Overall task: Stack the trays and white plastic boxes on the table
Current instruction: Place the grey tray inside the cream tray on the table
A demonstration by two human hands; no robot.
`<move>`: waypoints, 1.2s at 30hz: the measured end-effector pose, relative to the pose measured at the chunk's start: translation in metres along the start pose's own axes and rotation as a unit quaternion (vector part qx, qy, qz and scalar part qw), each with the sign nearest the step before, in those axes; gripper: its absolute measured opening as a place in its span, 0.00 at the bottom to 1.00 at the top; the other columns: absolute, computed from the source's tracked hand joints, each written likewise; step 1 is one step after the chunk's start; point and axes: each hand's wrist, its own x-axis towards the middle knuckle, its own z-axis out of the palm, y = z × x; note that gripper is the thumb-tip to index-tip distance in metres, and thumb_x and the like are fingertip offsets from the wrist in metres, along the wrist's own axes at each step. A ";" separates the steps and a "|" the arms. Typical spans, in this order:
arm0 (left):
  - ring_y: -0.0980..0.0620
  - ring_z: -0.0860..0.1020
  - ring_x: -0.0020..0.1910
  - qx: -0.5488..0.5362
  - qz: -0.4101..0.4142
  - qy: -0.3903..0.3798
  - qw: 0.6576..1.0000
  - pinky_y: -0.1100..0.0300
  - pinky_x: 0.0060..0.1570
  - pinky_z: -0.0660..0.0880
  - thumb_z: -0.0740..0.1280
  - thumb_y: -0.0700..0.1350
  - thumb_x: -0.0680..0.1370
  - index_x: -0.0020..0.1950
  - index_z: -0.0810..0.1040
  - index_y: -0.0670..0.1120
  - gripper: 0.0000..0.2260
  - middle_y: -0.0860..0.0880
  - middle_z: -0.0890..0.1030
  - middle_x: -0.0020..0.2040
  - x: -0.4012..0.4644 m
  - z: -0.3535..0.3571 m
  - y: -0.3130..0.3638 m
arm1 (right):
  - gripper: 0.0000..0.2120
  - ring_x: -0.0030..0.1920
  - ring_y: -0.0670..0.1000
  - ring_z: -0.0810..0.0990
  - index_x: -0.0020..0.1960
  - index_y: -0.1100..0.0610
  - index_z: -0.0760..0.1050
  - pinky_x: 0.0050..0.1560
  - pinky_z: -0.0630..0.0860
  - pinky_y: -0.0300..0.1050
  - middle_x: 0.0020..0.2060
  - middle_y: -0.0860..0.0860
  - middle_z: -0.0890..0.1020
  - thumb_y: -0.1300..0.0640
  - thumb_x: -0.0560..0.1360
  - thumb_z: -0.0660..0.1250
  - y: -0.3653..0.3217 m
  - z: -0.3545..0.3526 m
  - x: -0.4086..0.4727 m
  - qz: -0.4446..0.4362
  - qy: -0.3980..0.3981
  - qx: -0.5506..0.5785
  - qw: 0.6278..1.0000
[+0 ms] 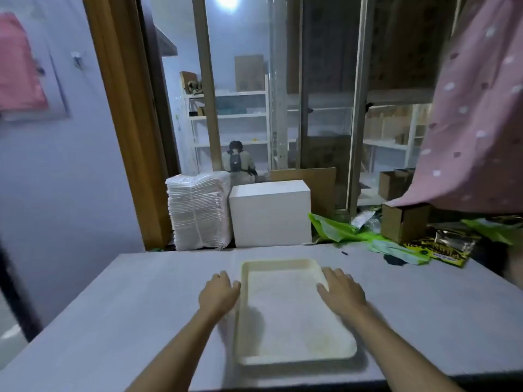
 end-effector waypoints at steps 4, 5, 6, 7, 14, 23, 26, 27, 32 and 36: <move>0.42 0.73 0.58 -0.030 0.000 -0.037 0.999 0.51 0.54 0.71 0.57 0.51 0.78 0.53 0.71 0.41 0.13 0.42 0.76 0.58 -0.052 0.023 -0.011 | 0.23 0.66 0.57 0.70 0.74 0.53 0.60 0.60 0.71 0.50 0.68 0.53 0.68 0.50 0.80 0.52 0.013 0.015 -0.045 0.025 -0.044 0.054 0.997; 0.42 0.74 0.56 -0.038 0.009 -0.036 0.999 0.52 0.52 0.71 0.57 0.50 0.77 0.50 0.70 0.43 0.10 0.43 0.76 0.55 -0.059 0.028 -0.014 | 0.22 0.65 0.57 0.70 0.74 0.54 0.60 0.58 0.71 0.49 0.68 0.53 0.69 0.51 0.80 0.52 0.015 0.016 -0.052 0.027 -0.046 0.062 0.997; 0.43 0.74 0.54 -0.056 0.015 -0.033 0.998 0.52 0.51 0.71 0.58 0.49 0.77 0.47 0.69 0.44 0.08 0.44 0.76 0.52 -0.062 0.029 -0.015 | 0.21 0.65 0.57 0.71 0.73 0.56 0.60 0.56 0.72 0.48 0.67 0.54 0.69 0.53 0.80 0.52 0.016 0.018 -0.056 0.030 -0.041 0.072 0.996; 0.43 0.75 0.52 -0.078 0.022 -0.029 0.996 0.52 0.50 0.72 0.58 0.49 0.77 0.45 0.69 0.44 0.09 0.45 0.76 0.49 -0.063 0.031 -0.015 | 0.20 0.63 0.57 0.72 0.71 0.57 0.61 0.53 0.71 0.47 0.66 0.55 0.70 0.54 0.80 0.52 0.016 0.017 -0.059 0.035 -0.033 0.084 0.995; 0.46 0.74 0.44 -0.130 0.021 -0.015 0.991 0.56 0.40 0.66 0.60 0.47 0.77 0.42 0.69 0.45 0.07 0.47 0.76 0.44 -0.070 0.036 -0.019 | 0.25 0.64 0.57 0.72 0.76 0.56 0.56 0.55 0.73 0.46 0.69 0.54 0.70 0.60 0.79 0.51 0.019 0.023 -0.064 0.051 -0.054 0.122 0.990; 0.44 0.74 0.51 -0.135 0.052 0.021 0.989 0.55 0.42 0.67 0.59 0.44 0.77 0.44 0.70 0.46 0.04 0.48 0.74 0.45 -0.058 0.048 -0.026 | 0.24 0.66 0.55 0.69 0.75 0.55 0.57 0.58 0.72 0.47 0.69 0.52 0.70 0.61 0.79 0.50 0.016 0.034 -0.058 0.060 -0.018 0.108 0.992; 0.45 0.73 0.52 -0.150 0.055 0.031 0.987 0.53 0.47 0.70 0.59 0.45 0.77 0.47 0.72 0.47 0.04 0.46 0.76 0.49 -0.059 0.053 -0.029 | 0.24 0.66 0.56 0.69 0.75 0.54 0.58 0.57 0.71 0.47 0.69 0.52 0.70 0.61 0.79 0.50 0.016 0.034 -0.056 0.063 -0.012 0.099 0.993; 0.45 0.73 0.53 -0.149 0.055 0.031 0.987 0.54 0.48 0.71 0.59 0.45 0.78 0.47 0.71 0.48 0.03 0.46 0.76 0.50 -0.059 0.053 -0.030 | 0.24 0.66 0.56 0.69 0.75 0.54 0.58 0.56 0.71 0.47 0.69 0.52 0.70 0.61 0.79 0.50 0.015 0.035 -0.056 0.065 -0.011 0.097 0.993; 0.46 0.71 0.56 -0.143 0.040 0.005 0.989 0.54 0.50 0.70 0.58 0.46 0.78 0.47 0.70 0.49 0.03 0.48 0.74 0.52 -0.056 0.053 -0.030 | 0.25 0.66 0.55 0.68 0.75 0.53 0.58 0.58 0.71 0.47 0.69 0.51 0.70 0.61 0.78 0.50 0.015 0.035 -0.057 0.068 -0.004 0.098 0.993; 0.44 0.68 0.61 -0.137 0.037 -0.042 0.989 0.56 0.51 0.65 0.57 0.46 0.79 0.49 0.69 0.49 0.03 0.45 0.73 0.59 -0.054 0.049 -0.031 | 0.25 0.66 0.55 0.68 0.75 0.52 0.58 0.58 0.71 0.47 0.69 0.50 0.70 0.61 0.79 0.50 0.014 0.038 -0.061 0.070 0.005 0.107 0.992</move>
